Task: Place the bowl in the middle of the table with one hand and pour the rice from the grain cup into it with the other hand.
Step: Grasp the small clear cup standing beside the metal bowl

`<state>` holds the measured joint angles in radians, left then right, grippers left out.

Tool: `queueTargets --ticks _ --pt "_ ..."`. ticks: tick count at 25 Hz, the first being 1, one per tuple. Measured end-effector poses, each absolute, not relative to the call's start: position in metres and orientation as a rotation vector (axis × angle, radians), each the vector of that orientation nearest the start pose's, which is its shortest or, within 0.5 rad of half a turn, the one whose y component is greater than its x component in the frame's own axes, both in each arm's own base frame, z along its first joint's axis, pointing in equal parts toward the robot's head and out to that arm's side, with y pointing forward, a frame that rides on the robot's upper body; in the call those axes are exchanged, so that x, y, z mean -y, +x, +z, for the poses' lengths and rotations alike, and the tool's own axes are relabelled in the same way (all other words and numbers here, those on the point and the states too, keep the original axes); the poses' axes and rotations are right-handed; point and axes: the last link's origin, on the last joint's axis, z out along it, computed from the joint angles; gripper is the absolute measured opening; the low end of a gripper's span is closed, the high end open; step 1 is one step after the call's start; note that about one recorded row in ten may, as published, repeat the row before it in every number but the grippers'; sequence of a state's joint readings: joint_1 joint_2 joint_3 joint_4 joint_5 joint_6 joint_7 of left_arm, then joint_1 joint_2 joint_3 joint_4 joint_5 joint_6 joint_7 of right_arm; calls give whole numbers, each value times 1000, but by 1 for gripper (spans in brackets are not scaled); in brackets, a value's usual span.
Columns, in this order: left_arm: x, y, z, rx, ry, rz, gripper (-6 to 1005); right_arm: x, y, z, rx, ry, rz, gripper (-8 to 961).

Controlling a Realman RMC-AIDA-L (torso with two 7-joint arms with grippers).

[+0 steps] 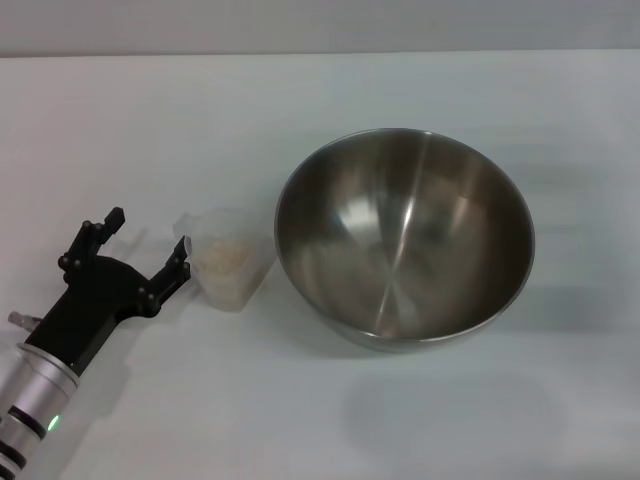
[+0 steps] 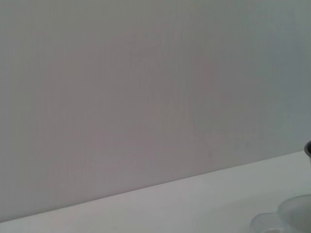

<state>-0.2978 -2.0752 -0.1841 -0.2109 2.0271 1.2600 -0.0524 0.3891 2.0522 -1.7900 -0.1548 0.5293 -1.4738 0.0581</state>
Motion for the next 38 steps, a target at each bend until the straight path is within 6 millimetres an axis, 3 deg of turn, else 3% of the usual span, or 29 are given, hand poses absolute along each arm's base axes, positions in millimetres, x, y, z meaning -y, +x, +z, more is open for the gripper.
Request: queueTargets --ticks 21,38 --pt "-278 -321 -77 438 -1979 -596 866 -323 327 60 -250 -1306 766 433" --pt "-290 -315 -80 439 -1991 -583 865 -330 321 55 -263 -1318 774 433"
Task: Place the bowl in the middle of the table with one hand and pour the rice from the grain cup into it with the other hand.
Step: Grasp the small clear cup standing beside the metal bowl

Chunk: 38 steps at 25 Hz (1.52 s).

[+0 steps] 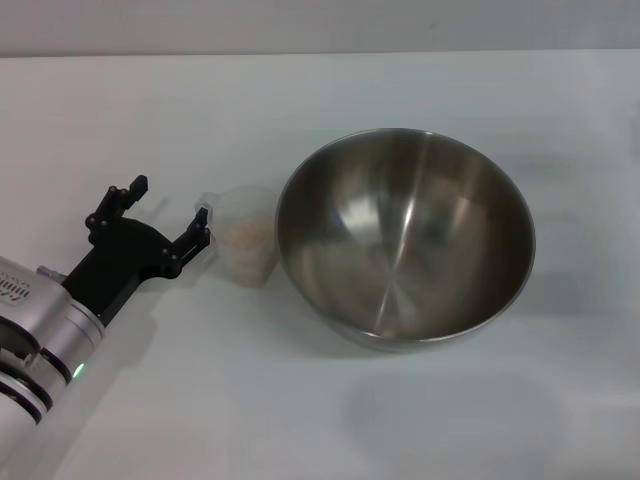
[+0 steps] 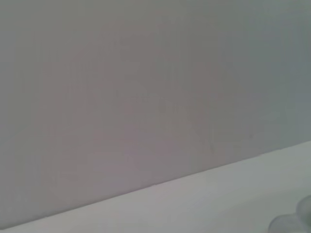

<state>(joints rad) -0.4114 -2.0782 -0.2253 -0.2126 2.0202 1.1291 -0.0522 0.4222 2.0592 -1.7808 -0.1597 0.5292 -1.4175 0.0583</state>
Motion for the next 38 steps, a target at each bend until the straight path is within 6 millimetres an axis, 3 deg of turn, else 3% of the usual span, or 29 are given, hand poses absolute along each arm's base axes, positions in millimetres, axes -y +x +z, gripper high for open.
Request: queueTargets --ticks 9,25,34,38 --pt "-295 -317 -81 468 -1984 -564 860 -331 320 54 -263 -1317 779 433" --pt "-295 -315 -82 465 -1991 -563 215 -332 318 53 -259 -1322 786 433" --pt "-300 -312 -80 469 -1966 -579 15 -333 317 53 -258 -1322 790 433" --pt "-306 -307 -74 450 -1890 -590 16 -332 316 53 -255 -1318 793 433"
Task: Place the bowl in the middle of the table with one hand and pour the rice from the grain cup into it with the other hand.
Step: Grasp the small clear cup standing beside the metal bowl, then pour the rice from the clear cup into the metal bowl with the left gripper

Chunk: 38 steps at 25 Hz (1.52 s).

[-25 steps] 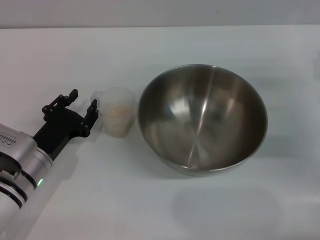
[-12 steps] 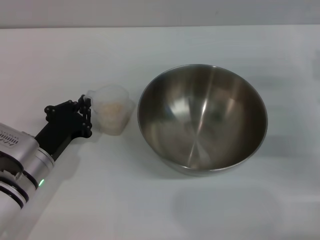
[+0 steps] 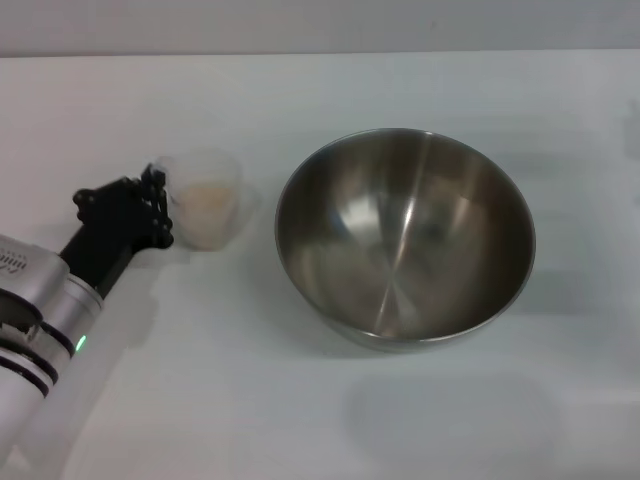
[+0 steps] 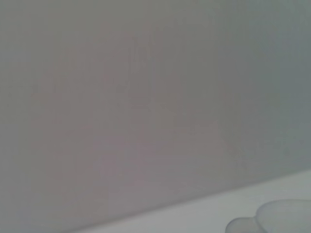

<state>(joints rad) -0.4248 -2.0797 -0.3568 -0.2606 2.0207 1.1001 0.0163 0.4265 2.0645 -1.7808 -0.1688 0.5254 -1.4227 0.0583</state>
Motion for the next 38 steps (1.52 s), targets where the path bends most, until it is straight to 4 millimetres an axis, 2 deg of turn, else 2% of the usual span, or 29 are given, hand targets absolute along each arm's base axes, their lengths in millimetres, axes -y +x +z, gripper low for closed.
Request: queueTargets --ticks 6,11,18,21,22,24,27,28,31,33,38 --pt "-318 -283 -59 219 -1792 -603 16 -335 312 54 -247 -1314 807 433" --pt "-325 -250 -51 -107 -1722 -592 17 -338 308 54 -238 -1316 820 433" --pt "-322 -204 -72 -692 -1644 -375 17 -340 304 52 -233 -1321 833 433" --pt "-318 -193 -78 -848 -1588 -307 17 -341 302 52 -233 -1321 842 433" --pt "-318 -193 -78 -848 -1588 -307 17 -341 302 52 -233 -1321 842 433" --pt "-313 -186 -83 -1002 -1517 -233 17 -341 302 52 -232 -1321 842 433" --pt "-310 -184 -86 -1106 -1463 -176 17 -342 301 52 -230 -1322 844 433" --pt "-308 -182 -88 -1195 -1414 -130 18 -343 300 52 -227 -1322 847 433" --pt "-305 -181 -90 -1255 -1377 -98 18 -344 299 52 -225 -1323 849 433" --pt "-301 -181 -94 -1401 -1272 0 18 -344 298 52 -223 -1323 851 433" --pt "-301 -183 -97 -1498 -1187 104 18 -346 297 52 -220 -1325 852 433"
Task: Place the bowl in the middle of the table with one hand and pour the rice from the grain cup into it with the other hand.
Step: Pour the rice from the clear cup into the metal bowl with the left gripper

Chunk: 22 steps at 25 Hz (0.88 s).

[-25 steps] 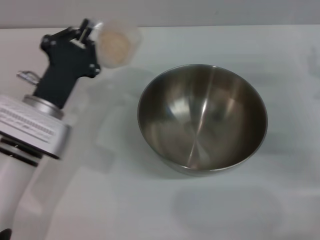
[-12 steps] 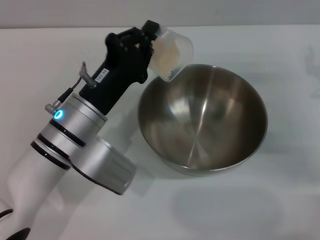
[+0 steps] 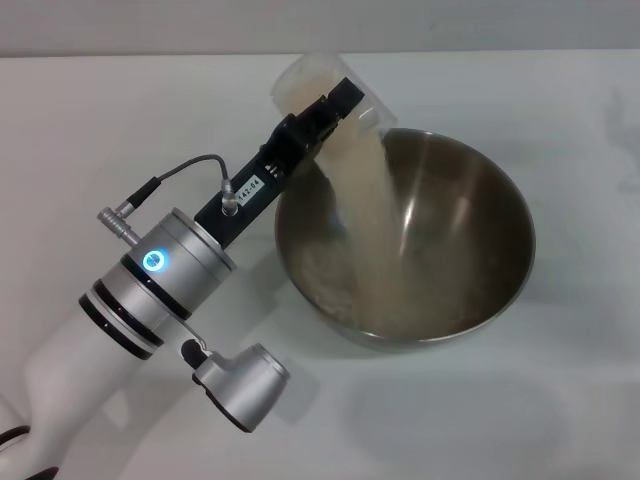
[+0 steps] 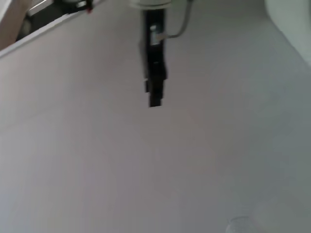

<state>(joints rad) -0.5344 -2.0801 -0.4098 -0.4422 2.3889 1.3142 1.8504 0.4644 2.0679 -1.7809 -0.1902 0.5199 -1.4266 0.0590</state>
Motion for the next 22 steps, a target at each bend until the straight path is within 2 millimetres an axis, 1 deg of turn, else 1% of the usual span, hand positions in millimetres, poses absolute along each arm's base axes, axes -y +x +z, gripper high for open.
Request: queueTargets --ticks 5,9,10,12,13,15,19,22 --pt "-303 -182 -93 -1514 -1127 153 18 -347 296 53 -217 -1325 853 433" --pt "-302 -181 -91 -1504 -1117 146 19 -347 296 53 -215 -1325 854 433" --pt "-295 -180 -98 -1515 -1155 97 19 -347 296 53 -215 -1325 854 433" --pt "-295 -180 -98 -1515 -1155 97 19 -347 296 53 -214 -1325 854 433" --pt "-286 -181 -109 -1553 -1209 60 19 -348 295 54 -213 -1325 854 433" --pt "-287 -182 -112 -1561 -1232 71 19 -348 295 54 -212 -1326 855 433" --pt "-297 -180 -105 -1507 -1224 103 19 -349 295 54 -211 -1325 855 433" --pt "-289 -180 -111 -1547 -1233 75 19 -349 295 54 -210 -1325 856 433"
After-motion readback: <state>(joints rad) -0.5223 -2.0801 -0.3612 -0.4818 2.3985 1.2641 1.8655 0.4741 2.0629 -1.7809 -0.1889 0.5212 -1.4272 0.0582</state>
